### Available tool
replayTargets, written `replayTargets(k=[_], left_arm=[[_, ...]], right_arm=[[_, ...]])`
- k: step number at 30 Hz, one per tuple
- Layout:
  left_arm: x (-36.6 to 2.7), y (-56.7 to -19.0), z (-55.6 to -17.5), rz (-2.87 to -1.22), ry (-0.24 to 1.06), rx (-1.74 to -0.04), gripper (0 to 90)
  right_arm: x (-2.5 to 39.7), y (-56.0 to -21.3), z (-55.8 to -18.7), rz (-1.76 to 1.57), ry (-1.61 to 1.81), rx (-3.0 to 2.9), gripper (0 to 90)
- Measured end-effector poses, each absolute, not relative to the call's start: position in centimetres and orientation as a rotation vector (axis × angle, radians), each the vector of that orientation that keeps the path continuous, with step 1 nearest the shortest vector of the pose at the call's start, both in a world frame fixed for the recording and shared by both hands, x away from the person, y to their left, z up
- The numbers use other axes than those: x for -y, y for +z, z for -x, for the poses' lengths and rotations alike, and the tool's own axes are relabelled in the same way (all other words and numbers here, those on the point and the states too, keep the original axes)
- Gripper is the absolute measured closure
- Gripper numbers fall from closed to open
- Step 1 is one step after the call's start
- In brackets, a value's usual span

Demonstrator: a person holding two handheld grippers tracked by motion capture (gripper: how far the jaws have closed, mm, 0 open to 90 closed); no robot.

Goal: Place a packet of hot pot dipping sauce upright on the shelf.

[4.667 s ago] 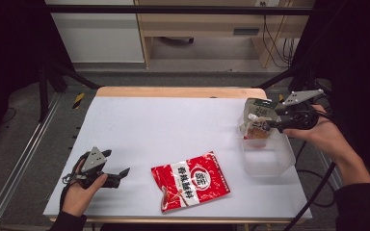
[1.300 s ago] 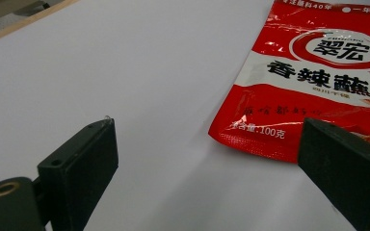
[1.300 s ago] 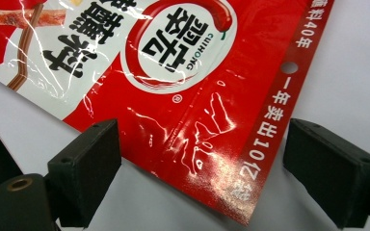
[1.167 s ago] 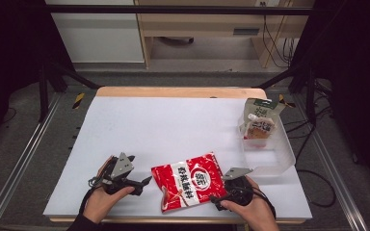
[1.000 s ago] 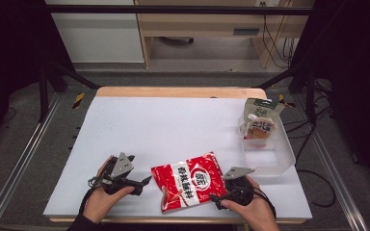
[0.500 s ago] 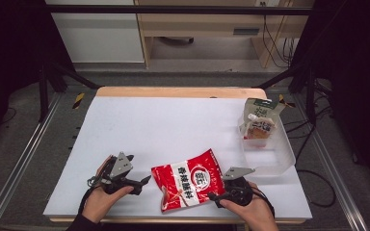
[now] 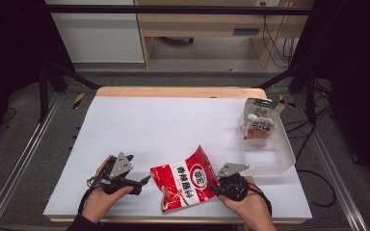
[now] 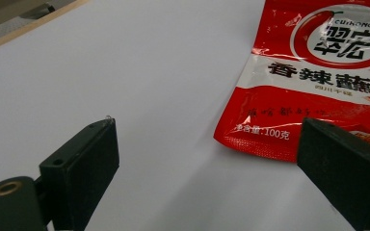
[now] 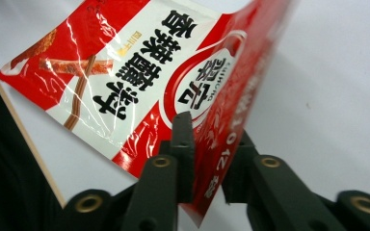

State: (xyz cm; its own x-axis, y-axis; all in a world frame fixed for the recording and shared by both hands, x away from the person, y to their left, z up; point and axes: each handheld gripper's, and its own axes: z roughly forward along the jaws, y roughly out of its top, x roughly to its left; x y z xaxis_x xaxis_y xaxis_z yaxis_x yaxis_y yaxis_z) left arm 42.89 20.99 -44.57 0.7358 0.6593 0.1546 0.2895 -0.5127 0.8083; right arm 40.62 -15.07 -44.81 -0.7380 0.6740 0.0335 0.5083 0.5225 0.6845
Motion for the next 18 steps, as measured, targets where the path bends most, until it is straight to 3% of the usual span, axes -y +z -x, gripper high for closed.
replayTargets(k=[6, 18], left_arm=[[-21.1, -44.5, -42.9, -2.112, 0.577, -0.715, 8.1], [-21.4, -44.4, -43.0, -2.118, 0.578, -0.712, 8.7]], right_arm=[[13.9, -43.6, -42.4, -0.945, 0.986, -2.546, 89.2], [10.6, -40.1, -47.0, -0.788, 0.947, -2.567, 90.0]])
